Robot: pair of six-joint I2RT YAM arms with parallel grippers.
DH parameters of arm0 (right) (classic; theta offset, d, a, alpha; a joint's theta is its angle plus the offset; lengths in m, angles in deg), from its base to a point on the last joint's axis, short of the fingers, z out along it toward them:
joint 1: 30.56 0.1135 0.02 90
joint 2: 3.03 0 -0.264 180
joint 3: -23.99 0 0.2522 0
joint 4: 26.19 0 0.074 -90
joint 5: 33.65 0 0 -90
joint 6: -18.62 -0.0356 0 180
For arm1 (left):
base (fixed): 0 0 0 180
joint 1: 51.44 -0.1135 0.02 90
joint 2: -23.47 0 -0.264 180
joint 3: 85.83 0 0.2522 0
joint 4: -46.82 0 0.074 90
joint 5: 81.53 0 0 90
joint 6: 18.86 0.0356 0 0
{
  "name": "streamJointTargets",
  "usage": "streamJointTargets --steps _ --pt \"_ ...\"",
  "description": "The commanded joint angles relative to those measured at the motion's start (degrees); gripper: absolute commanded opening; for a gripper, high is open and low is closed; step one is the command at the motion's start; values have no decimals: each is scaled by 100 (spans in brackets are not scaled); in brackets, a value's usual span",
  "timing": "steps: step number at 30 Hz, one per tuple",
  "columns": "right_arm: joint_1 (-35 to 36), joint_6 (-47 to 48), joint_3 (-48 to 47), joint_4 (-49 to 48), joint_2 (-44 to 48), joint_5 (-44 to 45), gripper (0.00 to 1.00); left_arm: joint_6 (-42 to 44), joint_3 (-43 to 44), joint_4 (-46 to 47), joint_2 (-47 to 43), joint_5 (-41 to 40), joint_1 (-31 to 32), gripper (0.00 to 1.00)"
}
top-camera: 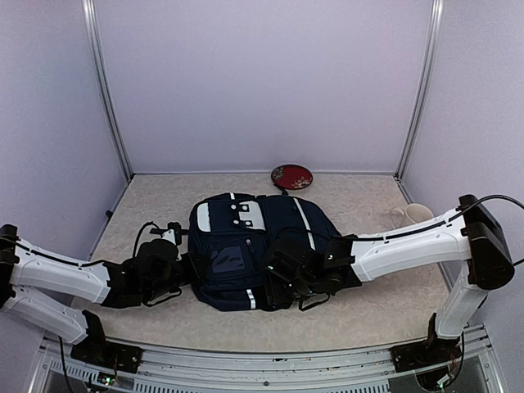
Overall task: Pack the student bag
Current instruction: Grab the largest pocket of the student bag.
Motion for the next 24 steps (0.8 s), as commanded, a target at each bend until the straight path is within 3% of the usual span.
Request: streamJointTargets --steps 1,5,12,19,24 --pt "-145 -115 -269 -295 -442 428 64 110 138 218 -22 532 171 0" --pt "-346 -12 -199 -539 -664 98 60 156 139 214 -43 512 165 0" --pt "-414 -119 155 -701 -526 224 43 191 135 208 -31 517 150 0" --pt "-503 -171 559 -716 -213 243 3 229 111 178 -104 497 82 0" --pt "-570 175 680 -874 26 145 0 246 107 118 -164 492 53 0"
